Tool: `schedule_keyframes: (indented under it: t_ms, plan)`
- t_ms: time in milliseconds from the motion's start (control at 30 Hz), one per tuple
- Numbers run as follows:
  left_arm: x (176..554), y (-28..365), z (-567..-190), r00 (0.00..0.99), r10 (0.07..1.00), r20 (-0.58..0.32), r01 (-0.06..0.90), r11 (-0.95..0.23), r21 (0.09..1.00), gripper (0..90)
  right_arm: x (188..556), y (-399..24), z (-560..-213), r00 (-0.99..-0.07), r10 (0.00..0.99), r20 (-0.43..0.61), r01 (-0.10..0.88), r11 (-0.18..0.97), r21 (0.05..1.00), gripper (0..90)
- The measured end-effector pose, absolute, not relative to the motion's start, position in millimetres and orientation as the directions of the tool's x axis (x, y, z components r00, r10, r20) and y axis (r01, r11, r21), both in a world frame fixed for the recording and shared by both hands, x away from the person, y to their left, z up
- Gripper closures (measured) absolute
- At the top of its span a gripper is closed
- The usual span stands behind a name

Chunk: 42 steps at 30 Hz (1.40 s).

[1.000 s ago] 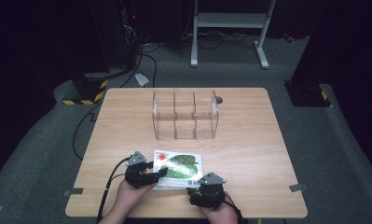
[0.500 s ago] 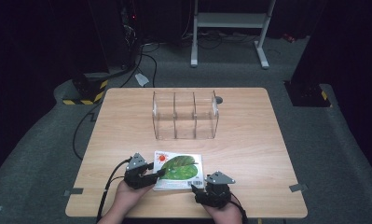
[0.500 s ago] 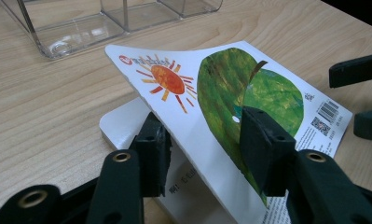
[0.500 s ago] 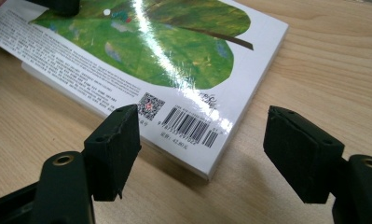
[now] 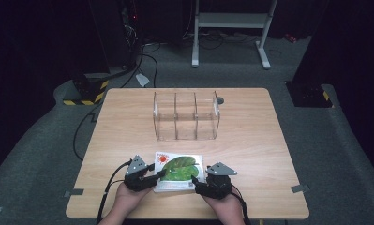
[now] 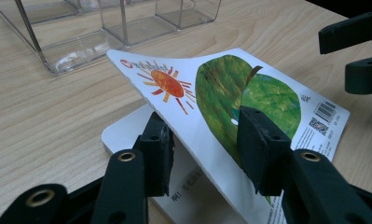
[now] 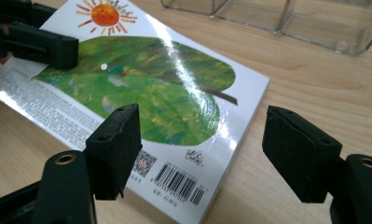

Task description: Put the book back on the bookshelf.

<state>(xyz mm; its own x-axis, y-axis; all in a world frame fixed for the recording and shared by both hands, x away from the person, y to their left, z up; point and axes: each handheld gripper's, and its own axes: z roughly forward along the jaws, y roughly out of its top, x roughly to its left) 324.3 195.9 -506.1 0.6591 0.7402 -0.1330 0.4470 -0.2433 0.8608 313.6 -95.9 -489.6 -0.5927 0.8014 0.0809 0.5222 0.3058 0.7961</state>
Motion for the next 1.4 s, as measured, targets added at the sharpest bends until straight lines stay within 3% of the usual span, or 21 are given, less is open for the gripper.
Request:
schedule_keyframes:
  t_ms: [400,1400]
  plan:
    - [321,194,-503,0.670,0.737,-0.089,0.396,-0.253,0.883,58.2,315,-99,-506,-0.586,0.807,0.068,0.523,0.313,0.793,29.4]
    - [311,191,-498,0.688,0.725,0.010,0.298,-0.295,0.908,61.3,314,-102,-505,-0.561,0.824,0.078,0.533,0.287,0.796,29.5]
